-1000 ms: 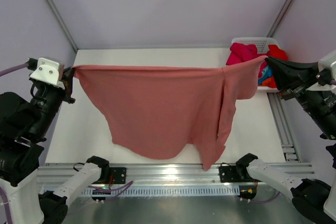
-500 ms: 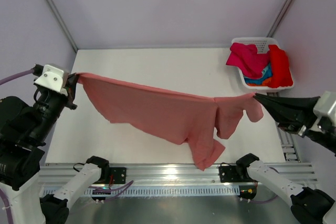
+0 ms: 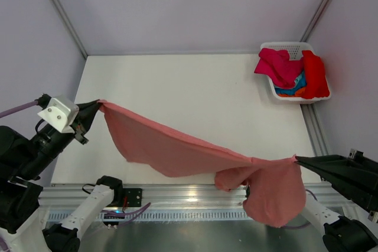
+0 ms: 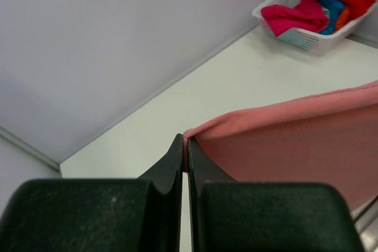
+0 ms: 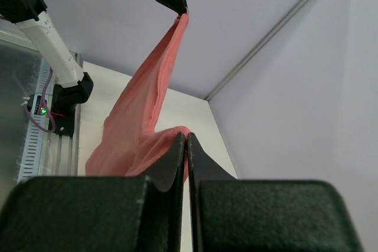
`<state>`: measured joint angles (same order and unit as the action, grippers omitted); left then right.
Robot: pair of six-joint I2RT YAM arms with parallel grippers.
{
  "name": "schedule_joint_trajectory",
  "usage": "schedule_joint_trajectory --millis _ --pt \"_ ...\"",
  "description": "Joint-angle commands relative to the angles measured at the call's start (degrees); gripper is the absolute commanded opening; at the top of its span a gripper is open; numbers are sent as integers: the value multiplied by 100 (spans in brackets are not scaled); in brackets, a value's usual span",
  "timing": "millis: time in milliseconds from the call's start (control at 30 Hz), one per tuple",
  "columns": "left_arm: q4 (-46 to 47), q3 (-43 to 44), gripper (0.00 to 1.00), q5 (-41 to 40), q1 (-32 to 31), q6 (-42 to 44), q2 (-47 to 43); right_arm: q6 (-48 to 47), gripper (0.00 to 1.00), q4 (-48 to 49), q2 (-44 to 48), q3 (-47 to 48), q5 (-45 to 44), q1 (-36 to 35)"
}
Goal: Fold and stack the t-shirts
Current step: Flatten the tshirt out
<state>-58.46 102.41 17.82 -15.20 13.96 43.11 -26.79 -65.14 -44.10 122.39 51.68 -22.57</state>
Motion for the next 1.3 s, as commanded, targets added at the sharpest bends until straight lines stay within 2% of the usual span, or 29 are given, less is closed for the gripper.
schedule_joint_trajectory --millis 0,67,167,233,333,467,533,767,900,1033,1200,1233,1267 --pt "-393 358 0 1212 166 46 31 -107 3 -68 59 127 693 121" --pt "-290 297 0 1049 175 55 4 -108 3 -42 50 119 703 139" --pt "96 -1 0 232 167 -77 100 40 3 246 -81 -126 265 130" --pt "499 -361 0 -259 167 -217 232 164 3 484 -178 -346 -533 77" --pt "957 -826 0 -525 167 -349 425 455 3 1168 -380 -996 -1779 51" --pt "1450 -1284 0 -1094 167 -490 689 841 3 2144 -520 -2242 -3126 51" --pt "1652 -1547 0 -1324 167 -534 838 991 3 2470 -661 -2517 -3715 51" --pt "2426 -2101 0 -2002 167 -701 1540 790 3 3226 -1671 -3326 -4639 51" --pt "3040 -2243 0 -2327 175 -561 2330 657 3 3535 -2549 -3187 -4886 51" --pt "3602 -2164 0 -2433 175 -359 3272 464 3 3780 -3909 -2695 -5141 51" --pt "4184 -1638 0 -2512 210 -235 4686 279 3 3878 -5581 -1448 -5590 138" --pt "4254 -1332 0 -2538 237 -235 5228 270 3 3852 -5879 -1194 -5686 182" --pt "4385 -1146 0 -2573 289 -279 5503 253 3 3825 -6474 -651 -5713 200"
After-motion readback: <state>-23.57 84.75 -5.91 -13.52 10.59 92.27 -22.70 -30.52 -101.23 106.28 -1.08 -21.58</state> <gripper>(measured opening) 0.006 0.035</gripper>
